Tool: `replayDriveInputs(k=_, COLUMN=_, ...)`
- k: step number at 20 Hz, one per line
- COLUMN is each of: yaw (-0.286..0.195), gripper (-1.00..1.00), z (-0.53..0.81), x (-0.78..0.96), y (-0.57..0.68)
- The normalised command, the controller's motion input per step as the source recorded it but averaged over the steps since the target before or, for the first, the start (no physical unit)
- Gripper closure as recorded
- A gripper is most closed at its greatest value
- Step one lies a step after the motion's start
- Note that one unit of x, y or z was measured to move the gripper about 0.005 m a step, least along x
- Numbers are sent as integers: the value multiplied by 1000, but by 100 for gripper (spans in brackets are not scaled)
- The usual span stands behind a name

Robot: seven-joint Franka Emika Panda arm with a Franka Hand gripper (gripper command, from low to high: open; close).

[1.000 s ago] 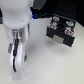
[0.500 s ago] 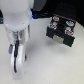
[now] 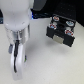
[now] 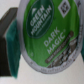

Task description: Open the kcup holder, insert the kcup into the holder, and close the kcup holder

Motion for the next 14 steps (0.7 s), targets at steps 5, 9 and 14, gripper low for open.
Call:
replayDriveInputs(k=5, yaw=-4, gripper=100, z=870, x=38, y=380)
replayDriveInputs(k=9, yaw=6, gripper=100, z=854, x=45, y=468)
replayDriveInputs(k=14, yaw=31, gripper=100, z=747, x=42, y=586)
